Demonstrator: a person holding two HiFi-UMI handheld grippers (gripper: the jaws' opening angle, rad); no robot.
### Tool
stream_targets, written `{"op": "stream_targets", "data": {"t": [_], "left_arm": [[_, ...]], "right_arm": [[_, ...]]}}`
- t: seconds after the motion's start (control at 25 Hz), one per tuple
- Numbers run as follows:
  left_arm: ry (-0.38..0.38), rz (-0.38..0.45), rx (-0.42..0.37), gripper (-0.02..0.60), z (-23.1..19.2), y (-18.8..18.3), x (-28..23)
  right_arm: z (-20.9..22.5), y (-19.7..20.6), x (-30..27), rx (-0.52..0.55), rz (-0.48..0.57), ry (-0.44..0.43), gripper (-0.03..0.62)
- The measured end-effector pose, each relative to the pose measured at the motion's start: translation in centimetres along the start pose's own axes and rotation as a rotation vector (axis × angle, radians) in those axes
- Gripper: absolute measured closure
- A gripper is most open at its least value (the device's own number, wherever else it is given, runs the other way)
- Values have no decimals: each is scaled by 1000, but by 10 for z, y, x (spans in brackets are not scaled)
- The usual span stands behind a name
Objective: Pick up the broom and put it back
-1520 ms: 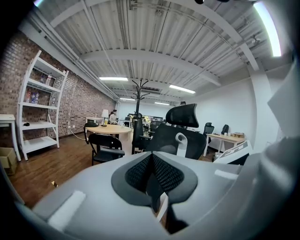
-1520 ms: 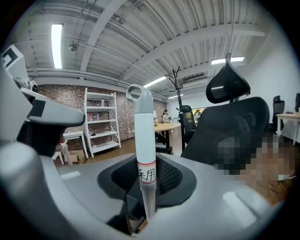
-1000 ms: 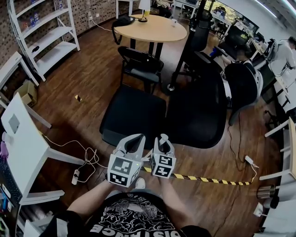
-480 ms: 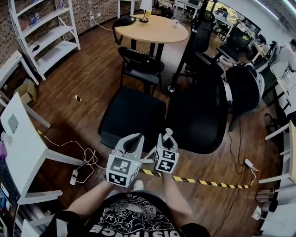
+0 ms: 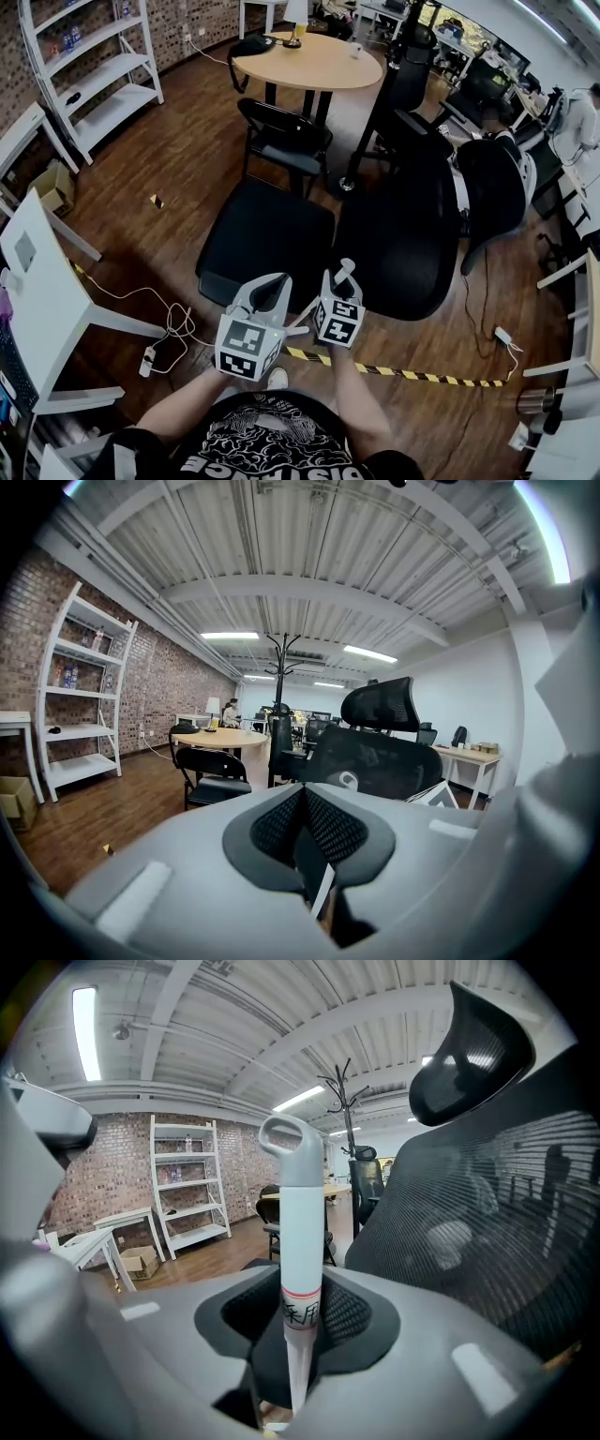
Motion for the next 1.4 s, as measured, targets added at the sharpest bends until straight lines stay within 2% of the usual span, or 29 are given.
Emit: {"op": "stream_targets", "data": {"t": [0.24,0.4,0.88,1.16,1.4], "left_arm": [[-7,2,-1,577,0,0,-6],[-4,0,-2,577,4,-1,-11],[4,-19,21,577,16,3,-10],[0,3,26,577,22,-2,27],[-10,35,20,577,27,3,88]], "right_arm": [[4,-3,-6,10,-1,-8,488],[7,-3,-7,0,-4,-20,436],[9,-18,25,-5,33,-23,434],[-12,-38,75,20,108,-24,436],[-68,-58,147,10,230,-90,446]]}}
Point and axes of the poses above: the fingertips, and each gripper's own axes: x backward along the fingers, z to its right, y out of its underside, the point moved 1 cm from there along x, backward along the fingers, and after that the axes turned 7 degrees about -x, right-handed, at the moved point
